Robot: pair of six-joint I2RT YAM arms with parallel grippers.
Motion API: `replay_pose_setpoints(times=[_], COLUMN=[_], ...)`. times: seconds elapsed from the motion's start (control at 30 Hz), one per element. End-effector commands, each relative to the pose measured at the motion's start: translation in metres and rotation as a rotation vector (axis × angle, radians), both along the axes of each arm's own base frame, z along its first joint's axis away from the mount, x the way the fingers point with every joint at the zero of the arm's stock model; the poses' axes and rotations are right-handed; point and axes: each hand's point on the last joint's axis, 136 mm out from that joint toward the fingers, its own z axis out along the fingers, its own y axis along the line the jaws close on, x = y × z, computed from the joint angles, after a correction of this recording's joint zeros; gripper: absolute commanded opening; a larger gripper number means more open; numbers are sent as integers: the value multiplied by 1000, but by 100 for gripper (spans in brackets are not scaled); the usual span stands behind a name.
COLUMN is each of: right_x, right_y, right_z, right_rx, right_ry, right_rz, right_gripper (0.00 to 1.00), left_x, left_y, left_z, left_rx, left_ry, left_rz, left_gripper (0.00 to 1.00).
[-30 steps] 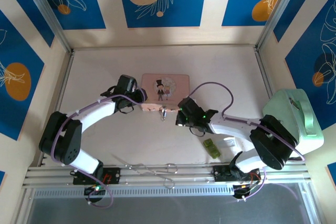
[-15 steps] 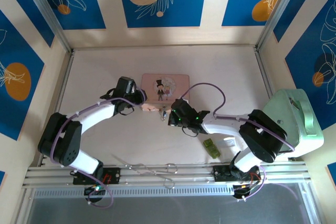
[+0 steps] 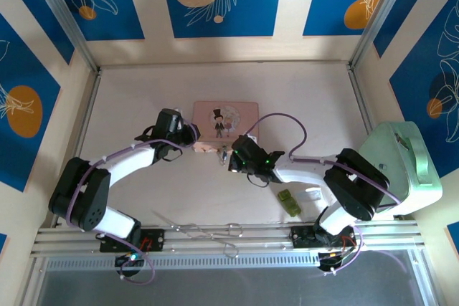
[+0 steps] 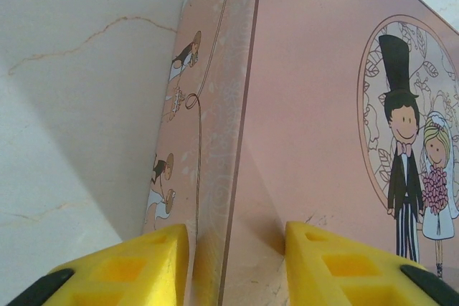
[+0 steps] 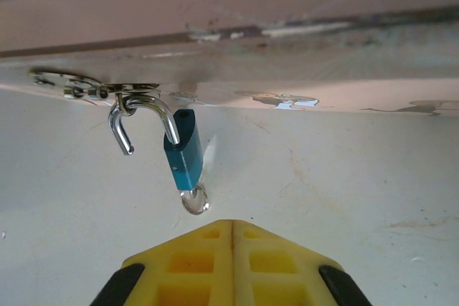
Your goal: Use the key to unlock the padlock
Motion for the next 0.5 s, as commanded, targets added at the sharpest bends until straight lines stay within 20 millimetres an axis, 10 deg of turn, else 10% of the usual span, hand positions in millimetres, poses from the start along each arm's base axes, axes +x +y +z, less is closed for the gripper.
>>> replay_pose_setpoints(times=[0.0,0.47], right_x=[2,18], right_y=[-1,9], right_z=[1,-9], right_rx=[0,-70], right_ry=[-24,-57], right_rz=[-14,8], right_gripper=[3,0], left_x=[-39,-40], left_y=[14,13], left_z=[-39,-41], left_rx=[63,62], left_ry=[185,192], left_rz=[-18,-25], left_gripper=[38,36])
